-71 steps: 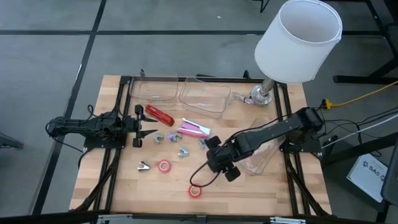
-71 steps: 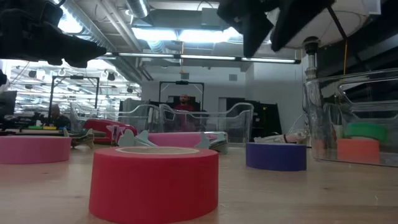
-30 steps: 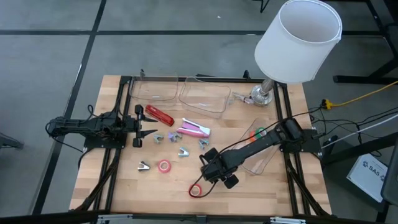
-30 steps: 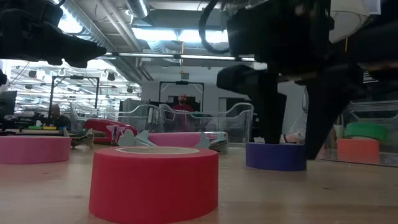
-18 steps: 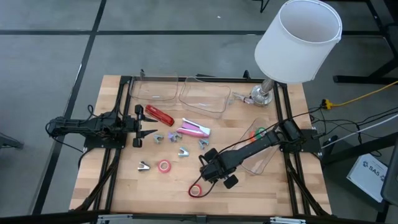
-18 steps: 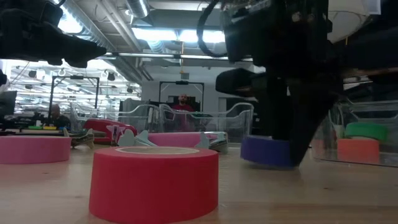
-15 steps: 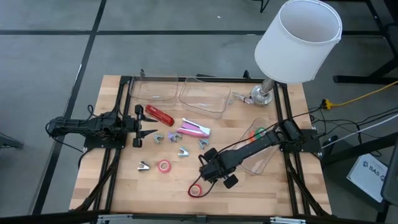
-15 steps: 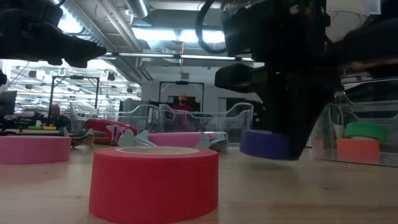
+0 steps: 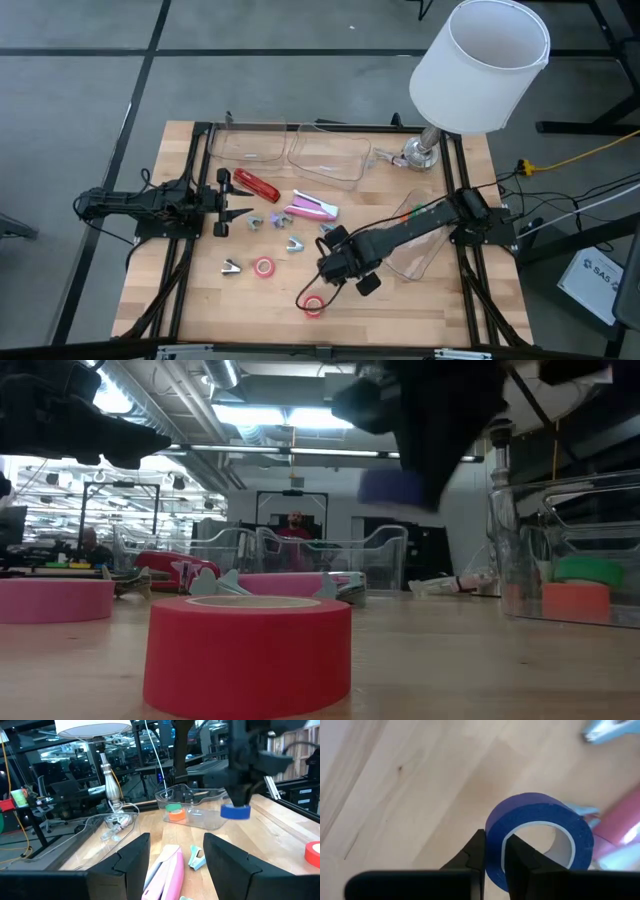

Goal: Pick and place Stapler, Stapler remover, tape
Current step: Put the blue tape into the bottom transparent bin

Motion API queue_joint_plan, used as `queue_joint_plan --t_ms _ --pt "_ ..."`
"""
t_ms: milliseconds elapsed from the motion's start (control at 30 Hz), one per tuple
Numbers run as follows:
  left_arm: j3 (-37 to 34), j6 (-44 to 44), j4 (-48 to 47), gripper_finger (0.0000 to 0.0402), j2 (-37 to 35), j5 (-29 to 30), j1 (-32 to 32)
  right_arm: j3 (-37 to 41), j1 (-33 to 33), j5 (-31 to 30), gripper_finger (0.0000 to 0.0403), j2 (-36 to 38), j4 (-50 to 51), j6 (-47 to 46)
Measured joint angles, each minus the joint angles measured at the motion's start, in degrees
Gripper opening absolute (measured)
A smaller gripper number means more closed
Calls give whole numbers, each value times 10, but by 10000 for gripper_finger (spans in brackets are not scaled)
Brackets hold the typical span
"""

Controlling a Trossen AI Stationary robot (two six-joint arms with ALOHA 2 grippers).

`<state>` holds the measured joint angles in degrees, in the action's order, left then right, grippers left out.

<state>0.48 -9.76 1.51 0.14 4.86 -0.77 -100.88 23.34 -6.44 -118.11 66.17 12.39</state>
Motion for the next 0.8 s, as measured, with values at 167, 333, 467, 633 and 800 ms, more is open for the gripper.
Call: queue_joint_plan --t_ms 167,333,467,633,800 --pt "0 0 0 182 0 0 0 0 -10 -1 41 38 17 -13" --pt "0 0 0 182 0 0 0 0 -11 -56 41 84 74 -55" --pt "0 0 0 182 0 0 0 0 -18 -71 41 115 130 -113" --pt "0 0 0 182 0 0 0 35 -26 -71 42 162 177 -178" --pt "0 0 0 182 0 0 0 145 -36 -71 42 247 146 -257"
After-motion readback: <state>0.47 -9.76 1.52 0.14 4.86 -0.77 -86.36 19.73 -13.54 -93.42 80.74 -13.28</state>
